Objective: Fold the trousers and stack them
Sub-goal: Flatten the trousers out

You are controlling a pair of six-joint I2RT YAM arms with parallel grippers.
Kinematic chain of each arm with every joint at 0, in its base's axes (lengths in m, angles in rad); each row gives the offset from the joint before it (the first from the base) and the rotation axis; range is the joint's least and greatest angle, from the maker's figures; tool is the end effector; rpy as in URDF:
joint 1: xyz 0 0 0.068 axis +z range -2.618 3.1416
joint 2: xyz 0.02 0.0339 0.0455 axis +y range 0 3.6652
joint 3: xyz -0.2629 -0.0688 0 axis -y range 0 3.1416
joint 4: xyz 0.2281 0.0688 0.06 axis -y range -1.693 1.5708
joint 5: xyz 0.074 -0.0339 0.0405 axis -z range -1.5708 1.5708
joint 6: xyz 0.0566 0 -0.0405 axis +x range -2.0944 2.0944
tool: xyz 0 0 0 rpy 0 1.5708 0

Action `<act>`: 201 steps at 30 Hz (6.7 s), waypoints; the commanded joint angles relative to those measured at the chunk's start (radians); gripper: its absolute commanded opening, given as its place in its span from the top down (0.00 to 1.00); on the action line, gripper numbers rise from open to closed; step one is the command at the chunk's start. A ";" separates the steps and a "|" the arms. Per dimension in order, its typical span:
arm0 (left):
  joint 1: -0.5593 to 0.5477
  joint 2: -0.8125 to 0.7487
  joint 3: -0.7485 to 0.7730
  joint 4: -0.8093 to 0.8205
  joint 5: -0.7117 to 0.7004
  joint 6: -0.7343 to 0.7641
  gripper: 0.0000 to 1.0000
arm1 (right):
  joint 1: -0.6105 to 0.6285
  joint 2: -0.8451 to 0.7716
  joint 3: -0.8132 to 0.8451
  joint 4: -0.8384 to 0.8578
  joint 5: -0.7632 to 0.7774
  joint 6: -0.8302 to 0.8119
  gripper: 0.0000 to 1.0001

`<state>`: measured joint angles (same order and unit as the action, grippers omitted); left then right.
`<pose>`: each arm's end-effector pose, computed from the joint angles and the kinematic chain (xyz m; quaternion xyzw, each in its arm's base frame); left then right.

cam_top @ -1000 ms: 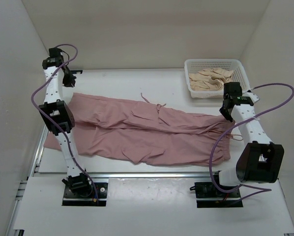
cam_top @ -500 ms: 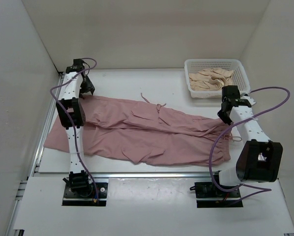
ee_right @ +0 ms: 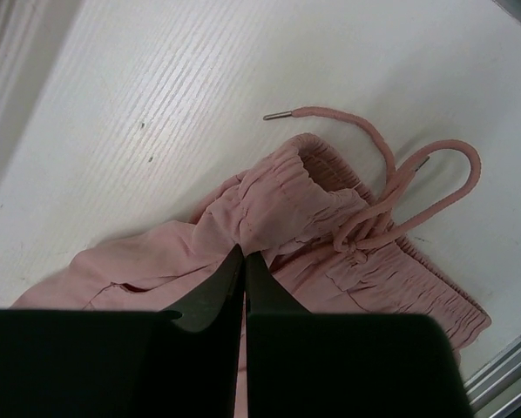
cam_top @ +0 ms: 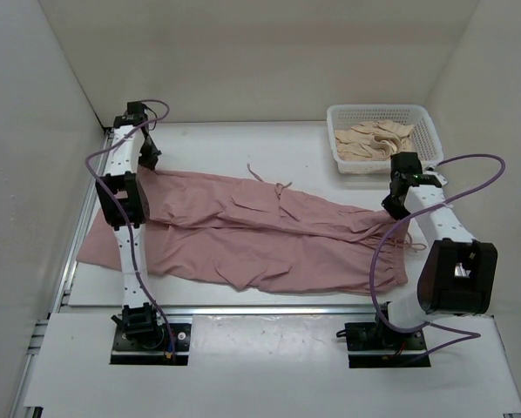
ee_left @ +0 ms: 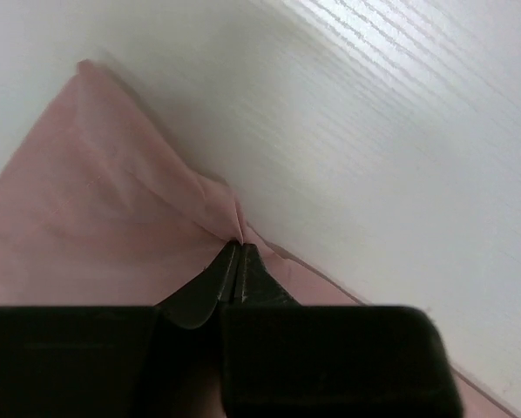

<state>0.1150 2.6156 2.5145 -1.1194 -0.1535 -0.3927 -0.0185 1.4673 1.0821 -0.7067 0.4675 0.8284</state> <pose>0.5205 0.0688 0.1601 -0.2595 0.9470 0.0507 0.1825 0.2836 -0.0308 0.2344 0.4384 0.8390 -0.1159 0.3007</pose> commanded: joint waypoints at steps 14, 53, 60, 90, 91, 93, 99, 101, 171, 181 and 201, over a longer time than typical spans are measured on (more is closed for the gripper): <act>-0.005 -0.241 0.138 0.038 -0.040 0.040 0.89 | -0.020 0.099 0.150 0.033 0.028 -0.006 1.00; 0.104 -0.231 -0.312 0.167 0.181 -0.035 0.19 | -0.020 -0.168 -0.024 0.007 0.022 -0.081 0.26; 0.075 -0.095 -0.158 0.167 0.131 -0.060 0.22 | -0.020 -0.130 0.018 0.007 0.003 -0.091 0.26; 0.058 -0.425 -0.164 0.064 -0.001 -0.017 0.00 | -0.029 -0.168 0.019 -0.020 -0.007 -0.103 0.26; 0.058 -0.442 -0.187 0.064 -0.001 -0.008 0.15 | -0.029 -0.168 0.010 -0.020 -0.007 -0.103 0.26; 0.069 -0.494 -0.256 0.064 -0.029 0.005 0.40 | -0.029 -0.168 0.010 -0.020 -0.007 -0.103 0.26; 0.100 -0.658 -0.540 0.107 -0.124 -0.014 0.90 | -0.029 -0.168 -0.010 -0.002 -0.029 -0.103 0.26; 0.112 -0.670 -0.610 0.139 -0.124 -0.023 0.87 | -0.029 -0.168 -0.019 0.007 -0.038 -0.103 0.26; 0.101 -0.500 -0.532 0.171 0.100 0.022 0.90 | -0.047 -0.197 -0.099 0.093 -0.119 -0.130 0.26; 0.176 -0.457 -0.712 0.256 0.131 -0.051 0.90 | -0.047 -0.197 -0.108 0.093 -0.110 -0.149 0.26; 0.158 -0.196 -0.254 0.162 0.115 -0.081 0.82 | -0.047 -0.168 -0.099 0.102 -0.113 -0.158 0.26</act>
<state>0.2852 2.4481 2.1979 -0.9363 -0.0338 -0.4648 -0.0635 1.2976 0.9833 -0.6250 0.3519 0.6907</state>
